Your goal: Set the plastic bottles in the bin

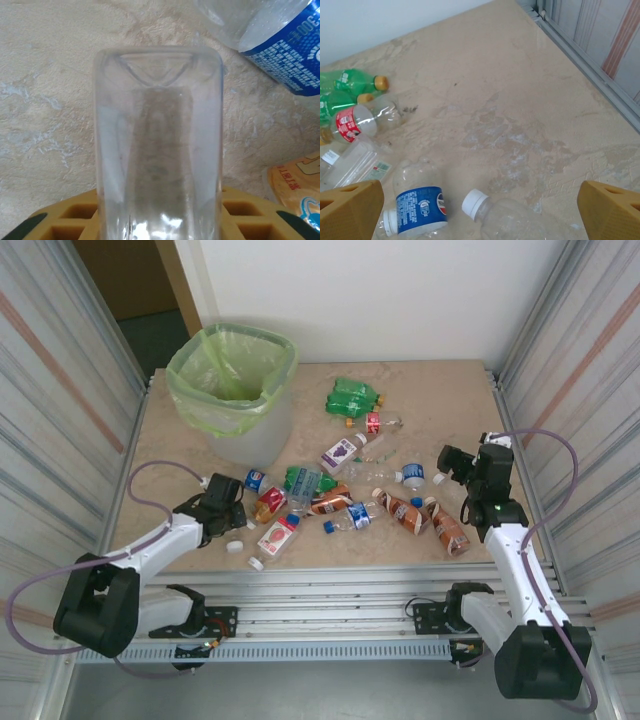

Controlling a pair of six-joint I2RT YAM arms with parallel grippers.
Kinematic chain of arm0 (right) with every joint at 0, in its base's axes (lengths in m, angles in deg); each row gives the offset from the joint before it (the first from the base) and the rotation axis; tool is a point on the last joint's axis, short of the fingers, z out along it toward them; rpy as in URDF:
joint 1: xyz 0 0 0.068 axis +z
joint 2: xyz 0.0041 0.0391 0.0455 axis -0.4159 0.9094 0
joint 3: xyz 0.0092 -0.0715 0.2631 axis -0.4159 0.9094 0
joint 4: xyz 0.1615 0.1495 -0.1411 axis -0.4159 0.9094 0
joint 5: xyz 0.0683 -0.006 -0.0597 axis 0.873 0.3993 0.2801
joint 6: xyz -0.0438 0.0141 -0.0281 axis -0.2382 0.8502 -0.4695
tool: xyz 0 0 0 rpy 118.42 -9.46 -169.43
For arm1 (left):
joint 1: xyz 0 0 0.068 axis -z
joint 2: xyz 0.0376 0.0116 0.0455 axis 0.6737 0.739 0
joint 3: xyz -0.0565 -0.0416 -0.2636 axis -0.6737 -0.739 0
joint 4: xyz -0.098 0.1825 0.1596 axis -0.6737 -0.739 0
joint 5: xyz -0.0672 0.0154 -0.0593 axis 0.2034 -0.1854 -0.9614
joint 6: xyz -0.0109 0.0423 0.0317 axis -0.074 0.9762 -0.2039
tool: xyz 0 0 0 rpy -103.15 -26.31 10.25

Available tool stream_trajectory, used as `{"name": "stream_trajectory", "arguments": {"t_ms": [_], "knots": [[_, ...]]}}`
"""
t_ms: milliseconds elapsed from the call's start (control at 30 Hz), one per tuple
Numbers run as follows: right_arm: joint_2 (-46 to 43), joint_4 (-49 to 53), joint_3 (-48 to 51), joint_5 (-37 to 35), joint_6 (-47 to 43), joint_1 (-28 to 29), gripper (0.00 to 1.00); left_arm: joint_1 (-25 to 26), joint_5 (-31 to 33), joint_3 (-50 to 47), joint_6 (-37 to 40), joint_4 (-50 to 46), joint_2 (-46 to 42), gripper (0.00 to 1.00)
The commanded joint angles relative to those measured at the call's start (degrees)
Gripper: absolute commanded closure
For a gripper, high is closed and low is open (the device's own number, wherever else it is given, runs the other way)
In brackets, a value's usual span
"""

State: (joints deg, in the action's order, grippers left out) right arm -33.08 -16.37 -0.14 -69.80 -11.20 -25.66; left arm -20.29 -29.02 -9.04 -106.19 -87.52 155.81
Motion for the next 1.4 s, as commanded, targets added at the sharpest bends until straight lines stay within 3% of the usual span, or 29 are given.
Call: {"name": "stream_trajectory", "arguments": {"t_ms": [0,333,933,1100,1367], "knots": [[-1.6,0.7,0.0,-1.4,0.6,0.4,0.02,-0.7,1.6,-0.6,-0.4,-0.5,-1.0,0.68],[-2.7,1.1,-0.4,-2.2,0.3,0.5,0.02,-2.7,4.7,3.4,-1.2,-8.7,-10.7,0.83],[-4.5,3.2,-1.9,-3.2,0.8,0.5,0.02,-14.8,5.1,17.2,4.4,-20.7,-28.8,0.84],[-4.6,3.9,-2.5,-3.2,1.2,0.5,0.02,-15.1,8.1,25.4,7.2,-21.5,-28.6,0.84],[-5.9,6.3,-3.5,-3.7,1.6,0.5,0.02,-15.1,5.1,38.7,13.0,-15.0,-22.1,0.84]]}}
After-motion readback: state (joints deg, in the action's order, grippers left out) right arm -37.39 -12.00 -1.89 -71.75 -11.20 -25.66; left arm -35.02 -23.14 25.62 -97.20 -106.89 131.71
